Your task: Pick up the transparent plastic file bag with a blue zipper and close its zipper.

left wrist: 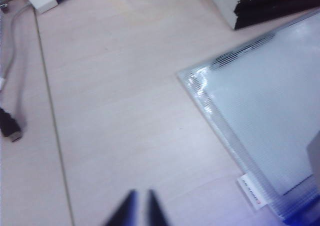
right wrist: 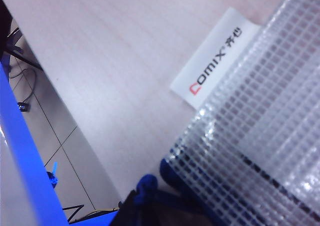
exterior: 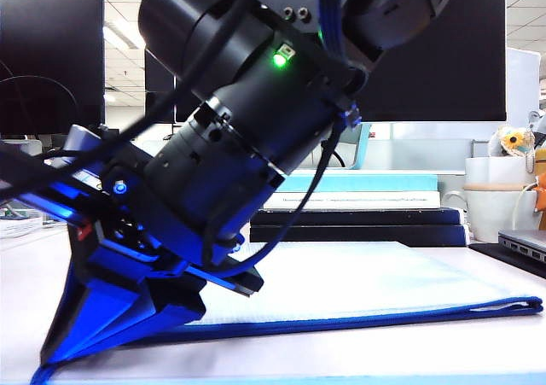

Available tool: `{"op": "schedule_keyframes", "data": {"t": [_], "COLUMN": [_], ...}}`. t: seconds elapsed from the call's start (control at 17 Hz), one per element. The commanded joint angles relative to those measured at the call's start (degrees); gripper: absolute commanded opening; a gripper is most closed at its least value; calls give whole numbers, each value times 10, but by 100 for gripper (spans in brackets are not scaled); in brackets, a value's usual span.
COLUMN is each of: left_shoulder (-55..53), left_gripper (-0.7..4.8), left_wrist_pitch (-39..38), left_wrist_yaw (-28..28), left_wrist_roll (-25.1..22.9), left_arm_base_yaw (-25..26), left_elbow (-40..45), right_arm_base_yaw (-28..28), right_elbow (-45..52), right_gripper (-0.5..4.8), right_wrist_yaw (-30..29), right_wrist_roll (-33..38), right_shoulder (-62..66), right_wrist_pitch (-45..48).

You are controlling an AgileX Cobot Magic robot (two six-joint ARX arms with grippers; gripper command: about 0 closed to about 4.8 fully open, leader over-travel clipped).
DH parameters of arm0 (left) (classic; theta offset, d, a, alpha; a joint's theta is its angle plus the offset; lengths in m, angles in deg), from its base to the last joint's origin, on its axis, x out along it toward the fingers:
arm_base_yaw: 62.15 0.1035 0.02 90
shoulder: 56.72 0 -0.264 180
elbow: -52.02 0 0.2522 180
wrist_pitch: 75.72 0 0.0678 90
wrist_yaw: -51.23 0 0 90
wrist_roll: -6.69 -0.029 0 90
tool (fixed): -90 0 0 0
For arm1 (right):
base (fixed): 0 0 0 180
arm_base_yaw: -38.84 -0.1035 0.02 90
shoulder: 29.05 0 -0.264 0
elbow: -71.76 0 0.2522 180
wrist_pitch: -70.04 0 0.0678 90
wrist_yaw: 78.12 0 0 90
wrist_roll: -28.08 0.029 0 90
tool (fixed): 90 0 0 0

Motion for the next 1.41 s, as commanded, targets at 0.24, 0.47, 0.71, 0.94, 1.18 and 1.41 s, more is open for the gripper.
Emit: {"op": "schedule_keyframes", "data": {"t": [0.24,0.47,0.71,0.94,1.18,1.41], "left_shoulder": [1,1,1,0,-27,-173], "left_gripper": [294,479,479,479,479,479], "left_wrist_pitch": [-6,-32,-33,2,87,144], "left_wrist_yaw": [158,167,150,155,245,277], "left_wrist_roll": [-139,-319,-421,-438,-433,-418], "left_arm_base_yaw": [-8,-67,-107,-110,-111,-153], "left_elbow": [-3,-3,-3,4,26,29], "right_arm_base_yaw": [8,27,55,100,107,107], "right_elbow": [-49,-150,-234,-301,-339,-413], "right_gripper": [-6,-6,-6,-6,-6,-6], "right_wrist_yaw": [-23,-24,-21,-30,-46,-47], "right_wrist_roll": [-67,-141,-200,-240,-274,-278], "right_shoulder": [-64,-98,-108,-110,-110,-110], "right_wrist_pitch": [-151,-297,-413,-491,-516,-546]}}
